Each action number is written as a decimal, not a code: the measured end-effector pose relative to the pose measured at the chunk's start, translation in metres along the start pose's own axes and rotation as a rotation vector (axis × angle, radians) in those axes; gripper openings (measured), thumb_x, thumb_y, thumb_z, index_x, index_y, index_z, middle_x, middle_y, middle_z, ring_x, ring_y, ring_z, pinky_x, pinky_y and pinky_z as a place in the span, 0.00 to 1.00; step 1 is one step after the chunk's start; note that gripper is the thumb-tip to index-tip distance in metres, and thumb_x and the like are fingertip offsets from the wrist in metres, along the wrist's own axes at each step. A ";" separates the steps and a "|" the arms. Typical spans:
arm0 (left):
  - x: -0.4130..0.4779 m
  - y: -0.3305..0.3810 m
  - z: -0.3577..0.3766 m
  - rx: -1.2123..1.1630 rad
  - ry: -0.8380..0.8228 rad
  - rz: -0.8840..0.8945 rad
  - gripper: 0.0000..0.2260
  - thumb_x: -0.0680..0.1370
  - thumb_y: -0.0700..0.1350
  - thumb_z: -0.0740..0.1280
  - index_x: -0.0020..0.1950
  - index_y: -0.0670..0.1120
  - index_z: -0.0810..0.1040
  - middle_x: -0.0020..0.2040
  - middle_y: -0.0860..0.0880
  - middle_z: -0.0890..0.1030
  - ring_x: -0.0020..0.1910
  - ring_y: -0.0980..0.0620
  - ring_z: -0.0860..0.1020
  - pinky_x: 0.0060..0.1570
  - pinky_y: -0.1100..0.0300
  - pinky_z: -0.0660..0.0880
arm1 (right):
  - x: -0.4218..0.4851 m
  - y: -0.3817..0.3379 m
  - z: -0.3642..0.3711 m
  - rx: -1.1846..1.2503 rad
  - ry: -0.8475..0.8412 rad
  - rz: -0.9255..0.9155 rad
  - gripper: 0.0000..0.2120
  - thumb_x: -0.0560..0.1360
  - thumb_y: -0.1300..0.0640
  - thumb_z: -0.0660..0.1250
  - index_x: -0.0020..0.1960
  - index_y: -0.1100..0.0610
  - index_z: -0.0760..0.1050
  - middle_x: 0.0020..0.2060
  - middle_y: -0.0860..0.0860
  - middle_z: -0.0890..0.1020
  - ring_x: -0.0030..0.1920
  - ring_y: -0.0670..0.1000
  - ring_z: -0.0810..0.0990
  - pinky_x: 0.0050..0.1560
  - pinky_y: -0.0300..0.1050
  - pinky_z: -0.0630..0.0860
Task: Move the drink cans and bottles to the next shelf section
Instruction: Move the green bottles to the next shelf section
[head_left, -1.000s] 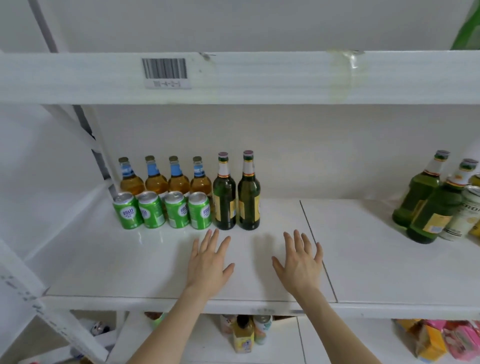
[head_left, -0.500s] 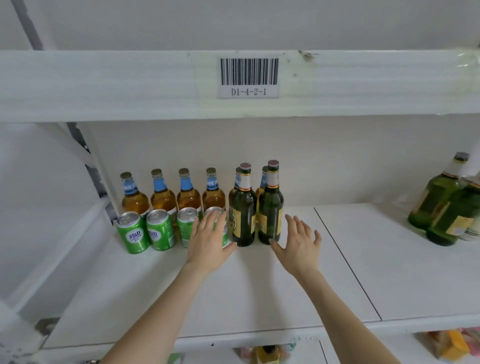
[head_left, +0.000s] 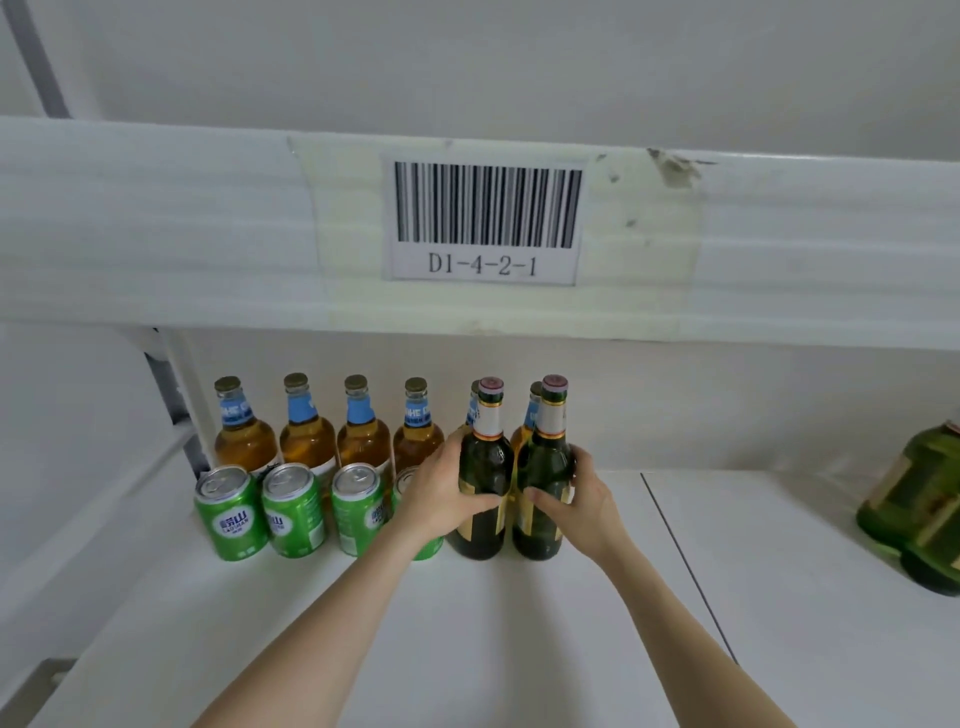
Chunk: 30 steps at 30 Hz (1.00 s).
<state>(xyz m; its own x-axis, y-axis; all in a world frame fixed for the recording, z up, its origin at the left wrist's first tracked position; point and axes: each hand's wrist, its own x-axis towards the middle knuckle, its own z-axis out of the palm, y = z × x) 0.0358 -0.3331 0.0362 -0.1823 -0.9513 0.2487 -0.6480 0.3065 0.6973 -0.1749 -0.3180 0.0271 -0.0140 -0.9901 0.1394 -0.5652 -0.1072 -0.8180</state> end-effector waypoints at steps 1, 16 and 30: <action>0.003 0.000 -0.001 -0.027 -0.012 -0.013 0.40 0.66 0.51 0.80 0.73 0.51 0.64 0.67 0.53 0.76 0.67 0.51 0.74 0.61 0.58 0.72 | 0.005 0.000 -0.001 0.045 -0.020 0.013 0.35 0.71 0.49 0.76 0.72 0.54 0.63 0.62 0.49 0.77 0.60 0.52 0.76 0.57 0.45 0.75; 0.014 0.001 -0.008 -0.048 -0.111 -0.126 0.39 0.59 0.53 0.83 0.63 0.58 0.65 0.54 0.61 0.75 0.55 0.57 0.75 0.43 0.70 0.70 | 0.008 0.016 -0.014 0.423 -0.107 0.115 0.30 0.61 0.60 0.83 0.56 0.53 0.72 0.50 0.49 0.84 0.51 0.49 0.84 0.42 0.39 0.81; -0.032 0.020 -0.009 -0.063 -0.152 -0.050 0.41 0.55 0.57 0.83 0.63 0.60 0.67 0.60 0.60 0.77 0.59 0.54 0.76 0.56 0.56 0.77 | -0.064 0.017 -0.031 0.517 -0.007 0.128 0.37 0.51 0.51 0.83 0.56 0.54 0.74 0.47 0.48 0.85 0.48 0.48 0.85 0.41 0.40 0.81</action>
<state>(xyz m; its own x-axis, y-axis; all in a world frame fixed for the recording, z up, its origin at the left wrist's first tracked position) 0.0349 -0.2962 0.0484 -0.2635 -0.9582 0.1111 -0.6120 0.2551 0.7486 -0.2089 -0.2534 0.0217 -0.0495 -0.9986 0.0180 -0.0792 -0.0140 -0.9968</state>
